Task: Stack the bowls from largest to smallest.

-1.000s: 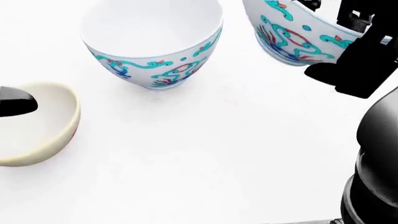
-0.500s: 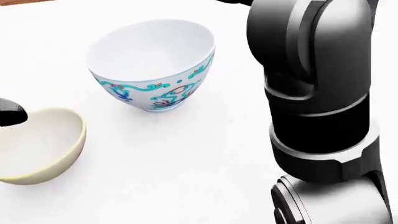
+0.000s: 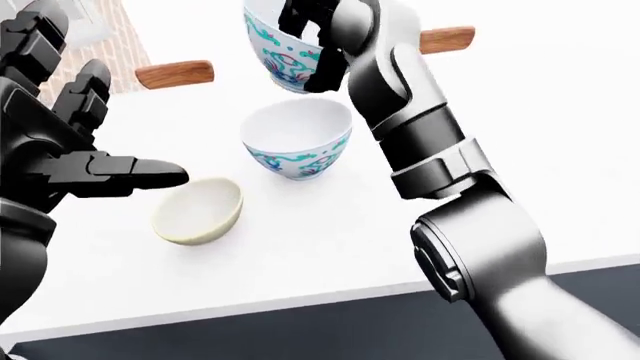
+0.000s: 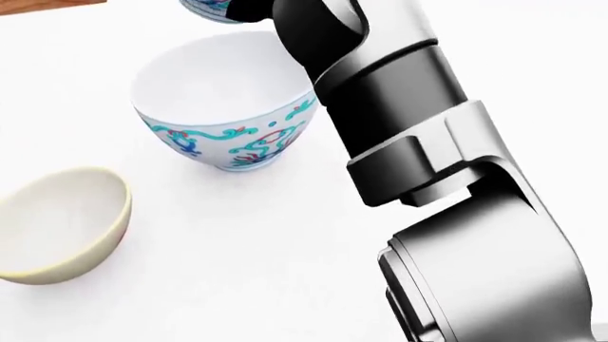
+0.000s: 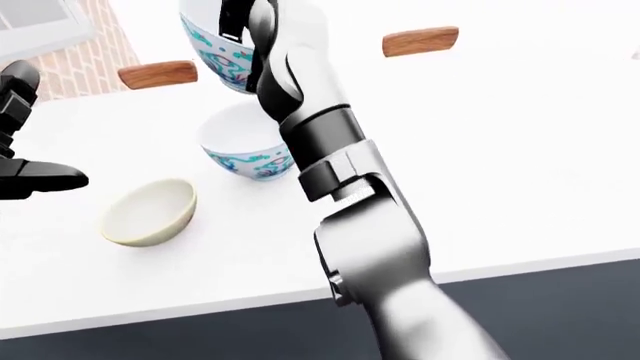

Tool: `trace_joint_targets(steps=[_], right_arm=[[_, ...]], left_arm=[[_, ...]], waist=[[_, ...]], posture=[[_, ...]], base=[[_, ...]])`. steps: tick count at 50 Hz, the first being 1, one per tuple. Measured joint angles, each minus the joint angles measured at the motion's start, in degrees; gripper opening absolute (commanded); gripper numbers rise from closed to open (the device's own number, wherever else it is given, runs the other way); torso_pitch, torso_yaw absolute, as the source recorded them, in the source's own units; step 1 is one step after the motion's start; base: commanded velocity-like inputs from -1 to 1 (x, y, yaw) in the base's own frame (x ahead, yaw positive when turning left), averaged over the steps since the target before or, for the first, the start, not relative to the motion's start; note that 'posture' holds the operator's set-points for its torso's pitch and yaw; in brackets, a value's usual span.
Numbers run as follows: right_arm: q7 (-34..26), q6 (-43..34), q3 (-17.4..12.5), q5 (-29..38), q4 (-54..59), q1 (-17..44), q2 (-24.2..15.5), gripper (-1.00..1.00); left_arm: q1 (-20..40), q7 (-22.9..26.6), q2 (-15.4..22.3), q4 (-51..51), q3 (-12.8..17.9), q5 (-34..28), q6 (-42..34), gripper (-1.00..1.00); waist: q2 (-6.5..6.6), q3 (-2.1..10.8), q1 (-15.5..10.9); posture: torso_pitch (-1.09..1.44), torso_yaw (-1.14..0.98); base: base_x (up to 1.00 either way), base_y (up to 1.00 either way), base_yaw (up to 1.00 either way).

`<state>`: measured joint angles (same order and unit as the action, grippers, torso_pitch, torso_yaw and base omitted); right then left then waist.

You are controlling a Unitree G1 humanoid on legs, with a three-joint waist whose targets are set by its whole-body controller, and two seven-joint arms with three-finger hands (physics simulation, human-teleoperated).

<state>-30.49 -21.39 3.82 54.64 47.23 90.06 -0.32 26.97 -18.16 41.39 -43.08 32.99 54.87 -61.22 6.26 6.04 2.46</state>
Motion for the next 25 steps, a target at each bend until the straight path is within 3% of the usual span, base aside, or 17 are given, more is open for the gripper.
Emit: trace_joint_targets(steps=[12, 25], right_arm=[[2.8, 3.5, 1.9, 1.4, 4.8, -2.8, 2.8, -1.0], [7.0, 6.1, 1.8, 2.8, 9.7, -4.1, 4.3, -1.0]], left_arm=[[-2.0, 0.7, 0.5, 0.6, 0.5, 0.2, 1.8, 1.0], [-2.7, 2.4, 0.3, 0.9, 1.3, -1.2, 2.0, 1.0]], waist=[[0.02, 0.28, -0.2], [0.06, 0.54, -0.3]], posture=[[-0.24, 0.0], [-0.24, 0.0]], base=[[0.0, 0.0, 0.0], [0.0, 0.0, 0.0]])
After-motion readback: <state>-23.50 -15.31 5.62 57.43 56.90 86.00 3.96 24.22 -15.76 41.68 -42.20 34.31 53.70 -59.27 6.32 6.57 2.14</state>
